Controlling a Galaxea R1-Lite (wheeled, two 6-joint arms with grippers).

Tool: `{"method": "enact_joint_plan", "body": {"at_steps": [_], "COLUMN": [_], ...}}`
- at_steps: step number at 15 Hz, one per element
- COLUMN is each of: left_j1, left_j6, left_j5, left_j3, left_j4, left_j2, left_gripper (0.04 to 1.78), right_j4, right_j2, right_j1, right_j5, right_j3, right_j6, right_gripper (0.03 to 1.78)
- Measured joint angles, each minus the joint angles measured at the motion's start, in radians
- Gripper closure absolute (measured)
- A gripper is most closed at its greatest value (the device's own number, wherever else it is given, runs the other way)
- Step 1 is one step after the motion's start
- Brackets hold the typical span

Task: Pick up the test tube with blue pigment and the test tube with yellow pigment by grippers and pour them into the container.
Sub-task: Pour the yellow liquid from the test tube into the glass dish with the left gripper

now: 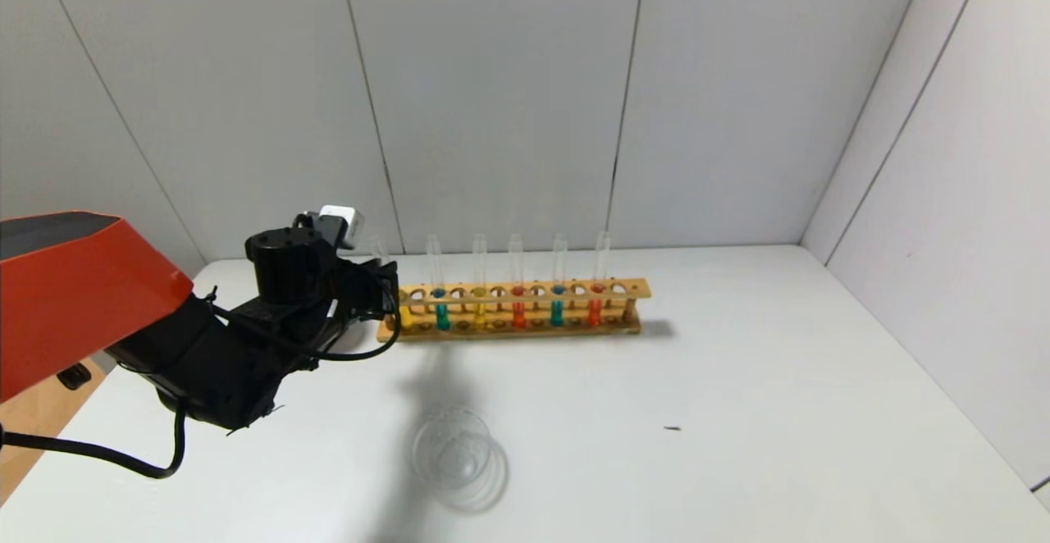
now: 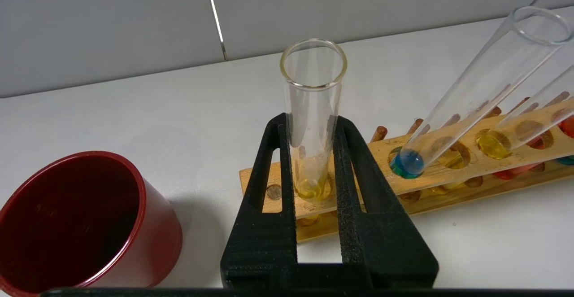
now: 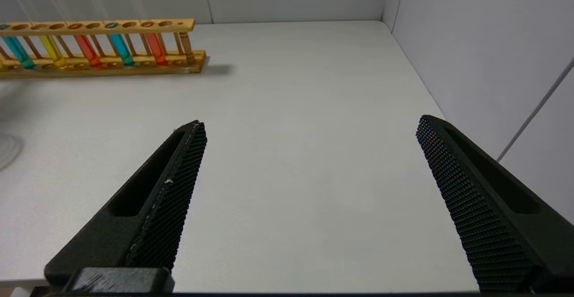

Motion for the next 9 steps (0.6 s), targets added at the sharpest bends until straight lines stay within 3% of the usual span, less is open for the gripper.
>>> {"method": "enact_joint_plan", "body": {"at_steps": [9], "left_j1": [-0.074], "left_j6": [0.012], "left_j5": [0.078], "left_j3": [0.022], "left_j4": [0.001], "left_j2": [-0.058], "left_gripper": [1.52], "right_j4": [0.000], "right_j2": [0.000], "right_j1": [0.000], "right_j5": [0.000], "right_j3": [0.000], "right_j6": [0.000], "right_gripper": [0.10]}}
